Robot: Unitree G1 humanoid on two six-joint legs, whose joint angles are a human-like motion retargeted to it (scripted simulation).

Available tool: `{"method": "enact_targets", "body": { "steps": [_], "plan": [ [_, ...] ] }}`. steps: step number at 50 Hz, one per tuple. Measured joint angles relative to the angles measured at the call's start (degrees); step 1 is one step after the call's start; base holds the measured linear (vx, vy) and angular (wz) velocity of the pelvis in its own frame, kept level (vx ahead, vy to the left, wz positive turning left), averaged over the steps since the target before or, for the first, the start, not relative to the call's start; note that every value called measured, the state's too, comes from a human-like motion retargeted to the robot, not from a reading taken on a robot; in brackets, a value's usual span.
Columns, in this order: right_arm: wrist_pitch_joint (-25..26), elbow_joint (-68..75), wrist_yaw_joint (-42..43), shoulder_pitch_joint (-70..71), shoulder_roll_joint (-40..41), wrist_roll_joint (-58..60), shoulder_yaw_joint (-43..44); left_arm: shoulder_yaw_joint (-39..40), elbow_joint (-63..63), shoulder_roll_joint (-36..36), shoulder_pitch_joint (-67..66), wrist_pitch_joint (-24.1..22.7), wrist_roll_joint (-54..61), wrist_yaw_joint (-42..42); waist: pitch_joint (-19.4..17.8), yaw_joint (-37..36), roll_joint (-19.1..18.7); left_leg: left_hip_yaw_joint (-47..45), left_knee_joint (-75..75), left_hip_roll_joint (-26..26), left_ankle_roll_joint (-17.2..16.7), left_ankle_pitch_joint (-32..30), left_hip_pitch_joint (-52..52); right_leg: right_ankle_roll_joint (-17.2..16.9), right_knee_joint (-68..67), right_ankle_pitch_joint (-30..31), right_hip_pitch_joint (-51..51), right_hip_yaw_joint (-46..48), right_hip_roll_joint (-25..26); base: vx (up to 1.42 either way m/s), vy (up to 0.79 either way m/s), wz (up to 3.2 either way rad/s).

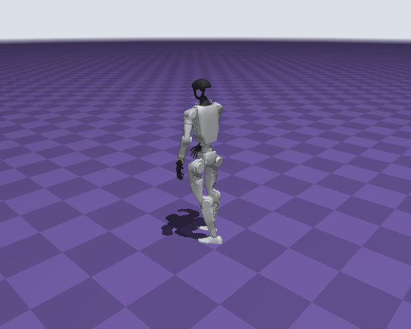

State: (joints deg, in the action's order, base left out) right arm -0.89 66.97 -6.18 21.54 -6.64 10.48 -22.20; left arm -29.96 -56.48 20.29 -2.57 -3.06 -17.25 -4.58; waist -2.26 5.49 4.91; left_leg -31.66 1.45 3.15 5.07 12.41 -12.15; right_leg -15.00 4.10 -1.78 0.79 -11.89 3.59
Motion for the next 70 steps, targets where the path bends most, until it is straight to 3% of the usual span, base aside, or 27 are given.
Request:
{"method": "enact_targets", "body": {
  "steps": [31, 42, 45, 48, 50, 52, 55, 63, 70],
  "plan": [
    [-2.8, 0.04, 2.89, 3.99, 3.83, 2.51, -3.39, -4.14, 2.71, 3.59, -1.5, -3.1, -8.93, 0.9, 1.48, -0.48, 2.3, -5.47, 2.72, 1.15, 0.56, -2.69, 1.43, 0.0, -0.45, 4.03, 4.93, -2.91, 3.97, -0.03, -0.03, -0.28],
    [-3.0, 2.21, 11.03, 1.09, -4.45, -3.12, 1.18, -2.22, 24.07, 12.65, 10.25, -5.84, -14.85, 5.44, 1.13, -2.46, 4.2, -9.34, 2.75, 1.66, 0.6, -3.41, 2.88, 0.0, -4.06, 4.7, 8.97, -0.81, 5.09, -0.07, -0.04, -0.5],
    [-3.44, 2.36, 14.58, 3.12, -5.18, -5.8, 3.86, 0.37, 32.66, 16.01, 11.2, -6.68, -16.1, 8.85, 0.88, -3.84, 4.43, -11.52, 2.75, 1.79, 0.75, -3.7, 3.38, 0.0, -6.66, 3.82, 10.7, 2.93, 3.45, -0.1, 0.04, -0.86],
    [-3.99, 3.17, 18.41, 5.97, -5.0, -9.05, 6.15, 2.92, 39.55, 18.46, 13.13, -6.95, -16.85, 12.8, 0.95, -5.21, 4.41, -15.68, 2.77, 2.24, 1.41, -3.87, 4.3, 0.0, -11.31, -0.45, 12.62, 13.33, -4.77, -0.08, 0.23, -1.31],
    [-4.47, 3.88, 20.63, 8.26, -4.52, -11.5, 7.06, 3.68, 42.15, 19.07, 15.22, -6.69, -17.2, 15.37, 1.26, -5.83, 4.39, -17.95, 2.76, 2.43, 1.81, -3.87, 5.06, 2.79, -15.2, -4.48, 13.74, 21.11, -10.92, -0.04, 0.15, -1.22],
    [-5.06, 4.56, 22.3, 10.64, -3.77, -14.18, 7.29, 2.83, 42.43, 18.54, 18.18, -6.13, -17.25, 17.41, 1.48, -5.47, 4.67, -18.71, 2.63, 2.51, 1.91, -4.05, 5.64, 5.11, -17.96, -7.05, 15.06, 23.51, -13.63, -0.03, -0.04, -0.71],
    [-6.14, 5.1, 23.67, 13.87, -2.19, -18.42, 6.8, -0.74, 39.34, 16.0, 23.45, -5.25, -16.99, 19.37, 1.88, -4.15, 5.25, -19.26, 2.09, 2.65, 1.94, -4.2, 6.43, 5.71, -19.42, -8.52, 16.79, 23.18, -14.96, -0.01, -0.1, -0.48],
    [-9.85, 1.6, 23.08, 18.84, 3.92, -29.8, 2.22, -15.97, 17.19, 1.22, 38.57, -3.65, -14.56, 19.95, 3.26, 0.69, 5.73, -20.71, -1.43, 1.06, 1.53, -3.4, 9.07, 5.97, -18.46, -9.3, 19.49, 20.97, -13.58, 0.02, -0.11, -0.45],
    [-12.71, -5.5, 22.01, 18.49, 7.19, -37.58, -1.18, -21.54, 5.71, -8.46, 43.44, -4.41, -11.75, 19.15, 3.63, 3.55, 5.63, -21.53, -4.7, -0.8, 1.7, -3.57, 10.86, 5.85, -17.24, -9.12, 20.96, 18.72, -11.81, 0.05, -0.08, -0.44]
  ]
}}
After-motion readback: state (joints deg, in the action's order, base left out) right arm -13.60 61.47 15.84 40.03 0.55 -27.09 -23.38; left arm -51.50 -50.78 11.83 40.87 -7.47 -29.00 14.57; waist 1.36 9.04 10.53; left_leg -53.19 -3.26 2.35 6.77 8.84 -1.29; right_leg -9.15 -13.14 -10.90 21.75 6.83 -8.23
